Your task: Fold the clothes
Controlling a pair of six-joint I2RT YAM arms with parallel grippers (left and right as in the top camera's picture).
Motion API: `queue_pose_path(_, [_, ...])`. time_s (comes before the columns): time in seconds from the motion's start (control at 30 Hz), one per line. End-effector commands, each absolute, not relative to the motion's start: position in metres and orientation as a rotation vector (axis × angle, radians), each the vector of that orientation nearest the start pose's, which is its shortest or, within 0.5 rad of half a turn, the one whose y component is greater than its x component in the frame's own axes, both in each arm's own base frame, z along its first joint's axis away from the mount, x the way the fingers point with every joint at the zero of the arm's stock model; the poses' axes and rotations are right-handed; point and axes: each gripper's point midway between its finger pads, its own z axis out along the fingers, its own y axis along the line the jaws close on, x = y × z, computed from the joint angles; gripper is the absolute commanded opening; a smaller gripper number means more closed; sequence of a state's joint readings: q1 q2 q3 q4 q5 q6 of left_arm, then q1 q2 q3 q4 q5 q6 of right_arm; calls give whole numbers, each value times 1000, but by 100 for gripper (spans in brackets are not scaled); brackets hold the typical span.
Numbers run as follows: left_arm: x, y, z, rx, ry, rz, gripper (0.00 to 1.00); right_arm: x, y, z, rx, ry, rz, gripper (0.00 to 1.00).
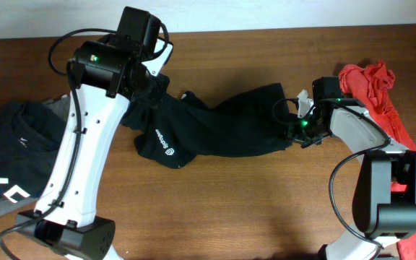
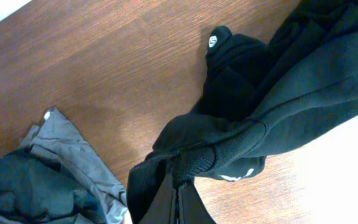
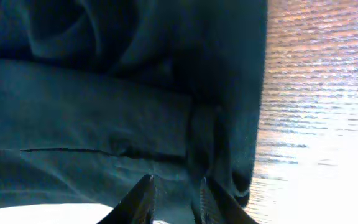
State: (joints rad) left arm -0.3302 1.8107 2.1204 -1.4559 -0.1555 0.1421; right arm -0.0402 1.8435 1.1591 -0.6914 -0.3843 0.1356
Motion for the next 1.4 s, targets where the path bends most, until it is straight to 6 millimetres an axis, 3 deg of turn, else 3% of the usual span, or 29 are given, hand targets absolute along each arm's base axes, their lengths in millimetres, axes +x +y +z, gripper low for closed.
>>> queue_pose_path(0.0, [387,-102,283,583,2624,148,0,362,61,25,161,2915,623,29])
queue_pose_path(0.17, [386,-102,283,583,2625,148,0,361,70,18,123,2927,603,29])
queue_pose_path(0.57, [386,-102,283,584,2625,148,0,361,51,8,173,2961,405,31])
queue_pose_path(0.9, [386,-102,283,583,2625,148,0,358,66,9,126,2968,448,31])
queue_pose_path(1.0, [386,-102,283,583,2625,148,0,356,76,10,98,2969,490,24])
queue_pose_path(1.07, [386,-102,283,584,2625,148,0,355,80,11,93,2969,525,10])
queue_pose_path(1.1, [386,-102,283,584,2625,148,0,355,80,13,95,2968,529,4])
queue_pose_path(1.2, [386,-102,283,583,2625,149,0,358,78,21,97,2947,522,4])
queue_pose_path(1.37, [387,-101,284,581,2624,156,0,371,70,66,79,2825,461,4])
